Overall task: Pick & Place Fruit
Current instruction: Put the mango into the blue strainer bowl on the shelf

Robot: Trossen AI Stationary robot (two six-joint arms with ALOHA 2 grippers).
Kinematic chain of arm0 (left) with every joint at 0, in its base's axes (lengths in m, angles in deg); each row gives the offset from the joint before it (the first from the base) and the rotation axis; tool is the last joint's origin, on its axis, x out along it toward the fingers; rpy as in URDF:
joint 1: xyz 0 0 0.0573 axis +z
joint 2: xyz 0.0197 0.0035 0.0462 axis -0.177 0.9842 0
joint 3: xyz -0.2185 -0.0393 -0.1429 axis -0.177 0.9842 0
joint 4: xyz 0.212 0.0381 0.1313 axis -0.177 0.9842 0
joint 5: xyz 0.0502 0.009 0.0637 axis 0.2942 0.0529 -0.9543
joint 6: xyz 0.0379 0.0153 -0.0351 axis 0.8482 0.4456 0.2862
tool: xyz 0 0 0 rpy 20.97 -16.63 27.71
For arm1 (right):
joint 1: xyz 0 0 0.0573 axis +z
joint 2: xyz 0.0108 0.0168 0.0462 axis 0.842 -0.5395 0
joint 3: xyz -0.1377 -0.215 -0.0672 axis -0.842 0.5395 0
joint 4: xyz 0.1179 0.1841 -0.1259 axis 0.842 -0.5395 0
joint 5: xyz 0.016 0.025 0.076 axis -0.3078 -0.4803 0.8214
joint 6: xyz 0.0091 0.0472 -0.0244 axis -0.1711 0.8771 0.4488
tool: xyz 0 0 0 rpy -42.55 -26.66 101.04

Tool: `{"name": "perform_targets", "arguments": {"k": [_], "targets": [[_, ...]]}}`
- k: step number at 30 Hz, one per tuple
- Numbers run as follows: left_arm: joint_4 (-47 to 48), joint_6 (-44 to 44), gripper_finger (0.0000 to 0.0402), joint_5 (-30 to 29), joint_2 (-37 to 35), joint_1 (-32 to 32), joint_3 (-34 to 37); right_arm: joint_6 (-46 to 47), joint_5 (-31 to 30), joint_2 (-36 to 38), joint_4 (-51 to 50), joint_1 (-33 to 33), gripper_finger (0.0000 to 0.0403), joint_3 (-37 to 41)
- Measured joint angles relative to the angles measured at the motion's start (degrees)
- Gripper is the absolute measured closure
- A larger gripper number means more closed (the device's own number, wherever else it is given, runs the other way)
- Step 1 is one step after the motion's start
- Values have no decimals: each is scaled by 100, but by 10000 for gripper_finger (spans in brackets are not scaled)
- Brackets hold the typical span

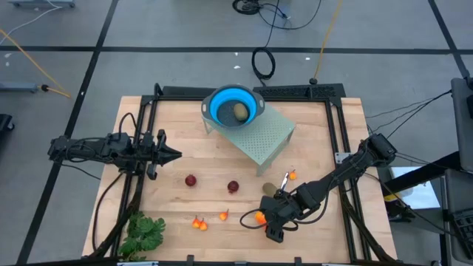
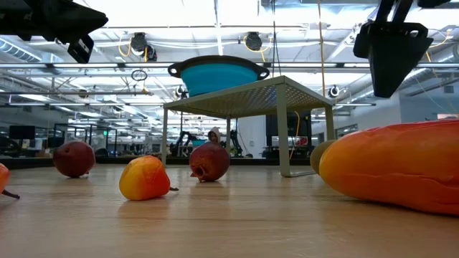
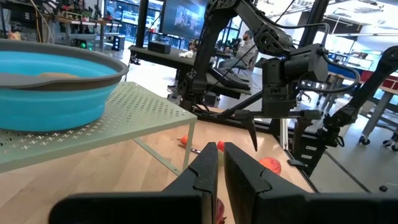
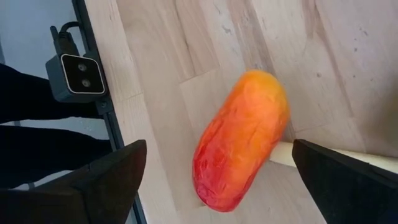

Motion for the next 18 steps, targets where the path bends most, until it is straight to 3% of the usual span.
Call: {"name": "perform_targets", "arguments": {"k": [18], "targets": [[17, 2, 376, 0, 1, 0, 2, -42, -69, -555, -58, -42, 5, 2]]}}
